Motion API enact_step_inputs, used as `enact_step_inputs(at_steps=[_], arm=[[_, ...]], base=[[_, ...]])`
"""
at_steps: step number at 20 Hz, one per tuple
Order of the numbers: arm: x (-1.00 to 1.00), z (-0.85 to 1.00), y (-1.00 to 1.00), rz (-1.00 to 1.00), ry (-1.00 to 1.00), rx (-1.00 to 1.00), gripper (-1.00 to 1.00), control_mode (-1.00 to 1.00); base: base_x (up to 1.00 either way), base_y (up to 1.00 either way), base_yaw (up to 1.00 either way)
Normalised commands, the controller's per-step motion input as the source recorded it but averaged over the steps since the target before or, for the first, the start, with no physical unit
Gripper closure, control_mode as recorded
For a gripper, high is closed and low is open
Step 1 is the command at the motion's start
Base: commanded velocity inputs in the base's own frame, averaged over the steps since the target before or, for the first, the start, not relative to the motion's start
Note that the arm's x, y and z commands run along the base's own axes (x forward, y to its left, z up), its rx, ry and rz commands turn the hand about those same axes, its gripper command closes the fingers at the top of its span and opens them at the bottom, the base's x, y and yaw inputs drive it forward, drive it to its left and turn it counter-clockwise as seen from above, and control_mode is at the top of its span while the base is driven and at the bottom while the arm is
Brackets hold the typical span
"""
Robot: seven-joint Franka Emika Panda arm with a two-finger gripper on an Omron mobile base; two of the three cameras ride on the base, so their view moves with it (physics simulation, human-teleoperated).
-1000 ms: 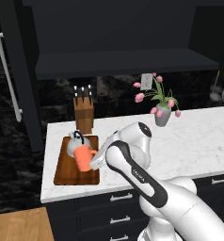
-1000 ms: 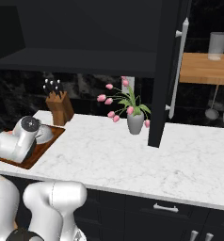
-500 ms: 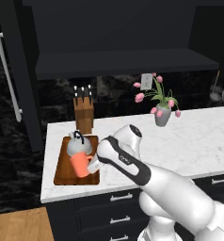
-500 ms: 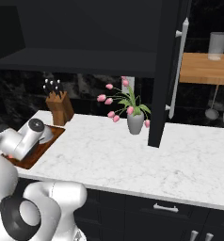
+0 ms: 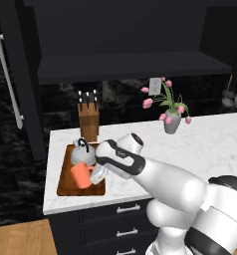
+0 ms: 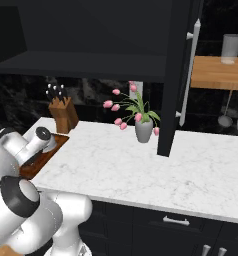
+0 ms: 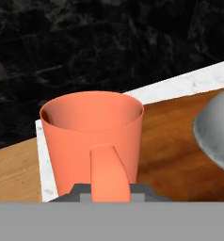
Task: Pick the kettle from the counter and place it on the tray. Then pick the mug from the cabinet and place it on the tray. Then close the cabinet doors.
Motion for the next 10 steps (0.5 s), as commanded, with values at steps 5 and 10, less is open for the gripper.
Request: enact_step_inputs(at_steps=[5, 10], arm=[[0.28, -0.16, 0.09, 0.02, -0.15, 0.0, 1.0, -1.0], [0.21, -0.19, 0.12, 0.0, -0.15, 0.0, 1.0, -1.0]], base=[[0.0, 0.0, 0.0], [0.0, 0.0, 0.0]])
